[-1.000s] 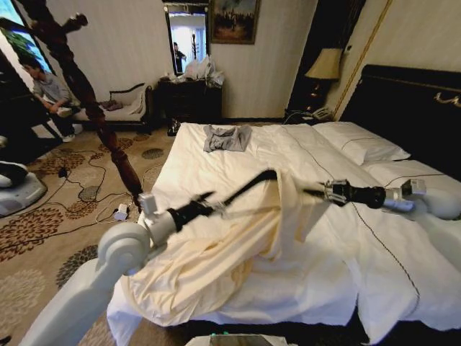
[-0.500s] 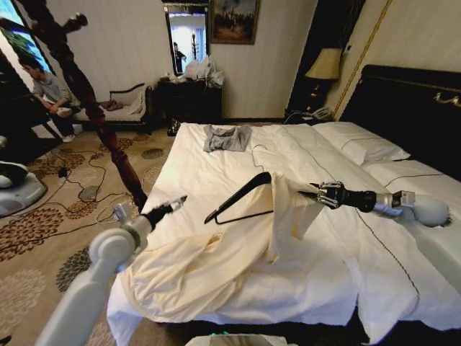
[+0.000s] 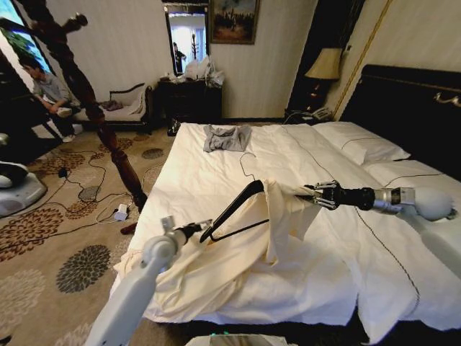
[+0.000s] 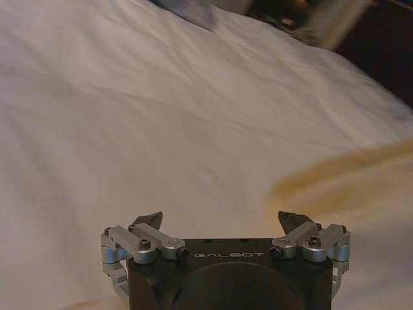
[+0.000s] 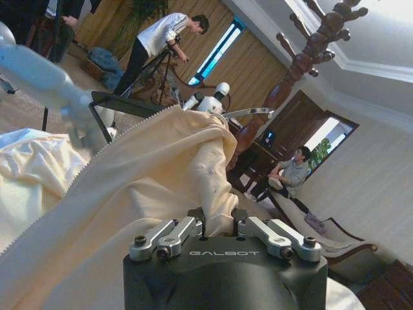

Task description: Pick up the clothes from the bed and hang them on the clothes hanger.

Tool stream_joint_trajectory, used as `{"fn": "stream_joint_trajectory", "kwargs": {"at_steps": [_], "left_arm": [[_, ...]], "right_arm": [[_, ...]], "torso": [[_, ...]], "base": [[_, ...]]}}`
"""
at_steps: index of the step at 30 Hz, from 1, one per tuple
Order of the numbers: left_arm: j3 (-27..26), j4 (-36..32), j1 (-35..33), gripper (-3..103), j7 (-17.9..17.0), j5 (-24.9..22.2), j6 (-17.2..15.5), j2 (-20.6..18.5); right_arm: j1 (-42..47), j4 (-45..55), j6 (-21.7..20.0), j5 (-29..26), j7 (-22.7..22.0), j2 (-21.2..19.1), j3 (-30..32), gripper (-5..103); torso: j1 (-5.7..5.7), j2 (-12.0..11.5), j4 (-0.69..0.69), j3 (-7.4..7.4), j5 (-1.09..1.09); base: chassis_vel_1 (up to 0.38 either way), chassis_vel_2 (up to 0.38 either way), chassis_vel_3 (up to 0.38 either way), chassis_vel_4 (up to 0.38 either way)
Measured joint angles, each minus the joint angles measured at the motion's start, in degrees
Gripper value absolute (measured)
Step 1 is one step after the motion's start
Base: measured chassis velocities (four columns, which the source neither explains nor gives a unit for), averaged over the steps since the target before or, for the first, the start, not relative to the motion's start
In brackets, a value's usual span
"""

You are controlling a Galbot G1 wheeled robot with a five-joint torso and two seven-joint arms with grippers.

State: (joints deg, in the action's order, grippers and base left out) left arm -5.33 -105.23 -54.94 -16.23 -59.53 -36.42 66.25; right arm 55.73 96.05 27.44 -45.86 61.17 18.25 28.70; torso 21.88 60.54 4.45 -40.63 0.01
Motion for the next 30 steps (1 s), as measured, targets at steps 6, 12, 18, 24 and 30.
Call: {"fn": "stream_joint_trajectory", "kwargs": {"at_steps": [6, 12, 18, 24, 30], "left_arm": [[2.95, 6.52, 4.28, 100, 4.57, -4.98, 0.03, 5.27], [4.80, 10.51, 5.98, 100, 4.58, -4.35, -0.22, 7.79], [4.69, 14.57, 6.81, 86, 5.22, -3.78, 0.68, 10.98], [3.72, 16.94, 7.05, 64, 6.18, -3.90, 1.32, 13.57], [2.48, 17.10, 6.32, 43, 7.93, -3.49, 2.83, 13.36]], "right_arm": [[-0.31, -0.07, 0.11, -1.07, 0.09, -0.38, 0.80, 18], [-0.37, 0.13, 0.30, -1.60, 0.08, -0.02, 1.07, 18], [-0.51, 0.94, 0.30, -2.58, -0.28, 0.54, 1.35, 18], [-0.51, 1.57, 0.24, -2.74, -0.77, 0.77, 1.50, 18], [-0.51, 1.91, 0.22, -3.03, -1.27, 0.55, 1.85, 18]], "torso": [[0.00, 0.00, 0.01, 0.00, 0.01], [0.01, 0.00, 0.00, 0.00, 0.00], [0.01, 0.00, 0.00, 0.00, 0.00], [0.01, 0.00, 0.00, 0.00, 0.00], [0.01, 0.00, 0.00, 0.00, 0.00]], "base": [[0.000, 0.000, 0.000, 0.000], [0.000, 0.000, 0.000, 0.000], [0.000, 0.000, 0.000, 0.000], [0.000, 0.000, 0.000, 0.000], [0.000, 0.000, 0.000, 0.000]]}}
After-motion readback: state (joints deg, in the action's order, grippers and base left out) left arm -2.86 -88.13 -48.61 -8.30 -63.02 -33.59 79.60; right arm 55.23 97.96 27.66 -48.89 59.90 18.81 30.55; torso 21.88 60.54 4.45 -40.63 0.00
